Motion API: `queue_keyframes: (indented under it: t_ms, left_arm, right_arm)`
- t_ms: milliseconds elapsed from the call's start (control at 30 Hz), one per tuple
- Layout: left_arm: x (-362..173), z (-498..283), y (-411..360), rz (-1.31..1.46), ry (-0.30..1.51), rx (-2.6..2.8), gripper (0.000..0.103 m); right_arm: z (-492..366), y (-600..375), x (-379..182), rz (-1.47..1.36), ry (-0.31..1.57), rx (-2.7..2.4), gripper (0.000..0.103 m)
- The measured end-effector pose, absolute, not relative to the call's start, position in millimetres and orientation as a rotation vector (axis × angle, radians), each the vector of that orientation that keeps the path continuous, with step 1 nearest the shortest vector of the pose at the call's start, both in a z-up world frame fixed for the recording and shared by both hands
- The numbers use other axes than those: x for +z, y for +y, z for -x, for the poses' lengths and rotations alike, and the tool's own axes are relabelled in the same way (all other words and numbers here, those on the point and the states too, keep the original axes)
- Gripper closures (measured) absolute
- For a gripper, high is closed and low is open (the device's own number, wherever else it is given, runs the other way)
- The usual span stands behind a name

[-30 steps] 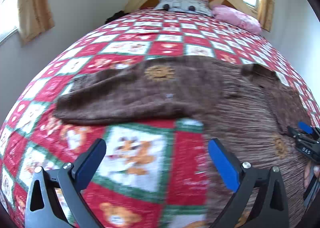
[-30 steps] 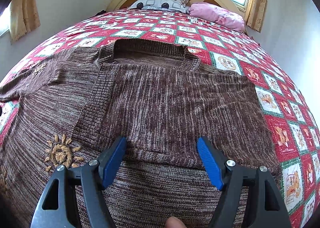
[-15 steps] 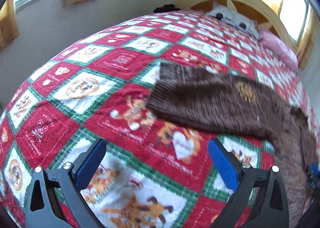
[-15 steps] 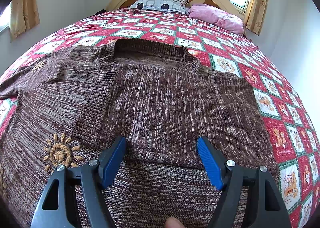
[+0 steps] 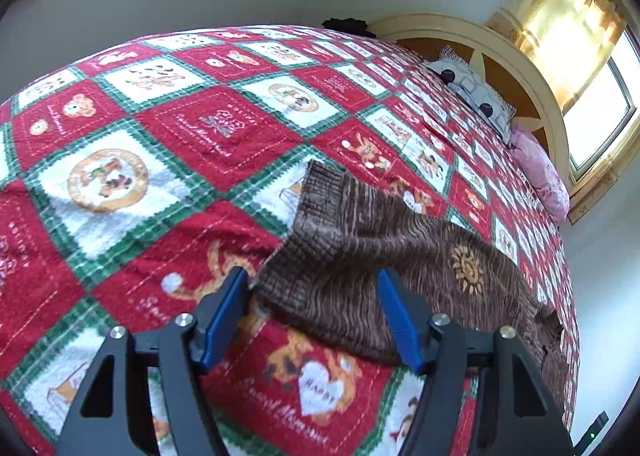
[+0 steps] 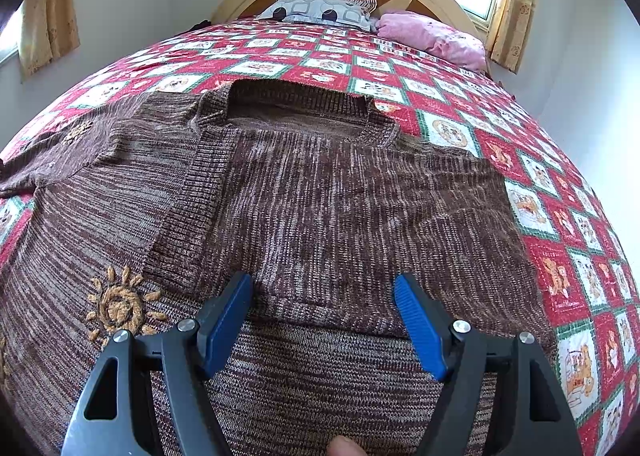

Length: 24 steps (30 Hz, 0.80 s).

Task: Fold small clothes
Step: 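Grasp the sleeve cuff nearest the left tool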

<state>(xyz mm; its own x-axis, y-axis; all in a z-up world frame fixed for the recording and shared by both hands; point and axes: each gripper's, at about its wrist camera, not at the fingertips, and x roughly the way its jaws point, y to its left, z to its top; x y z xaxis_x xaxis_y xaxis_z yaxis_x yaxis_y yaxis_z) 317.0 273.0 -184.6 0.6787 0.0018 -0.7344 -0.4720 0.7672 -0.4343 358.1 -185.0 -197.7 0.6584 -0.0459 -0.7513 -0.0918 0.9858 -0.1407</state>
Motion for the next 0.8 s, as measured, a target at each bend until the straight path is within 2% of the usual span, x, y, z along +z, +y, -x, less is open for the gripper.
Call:
queue_keyframes:
  t_ms: [33,100,133,167,333,633,800]
  left_arm:
    - [-185,-319,272,0.647,0.791,0.286,0.038]
    - [-185,-321,272,0.626,0.793,0.287,0.055]
    - [-186,-322,274,0.627,0.799,0.286,0.071]
    - [-188,-322,277,0.637,0.803,0.283,0.092]
    - [-187,-320,284,0.68,0.784,0.244,0.094]
    - [-151,-320,250,0.65,0.711,0.136,0.094]
    - [-126,-324,222,0.636,0.683,0.058,0.094]
  right_arm:
    - [-358,-186,-198,0.17,0.853,0.027,0.029]
    - [-359,-187,-198,0.165,0.853,0.03,0.029]
    - [-359,-186,-197,0.164,0.853,0.03,0.029]
    - [-359,-187,-198,0.164,0.853,0.03,0.029]
    - [-359,-187,-198,0.161,0.853,0.03,0.029]
    - [-360,-189,-197,0.151,0.855,0.035,0.029]
    - [-354,-207,-178,0.01,0.789,0.085,0.029]
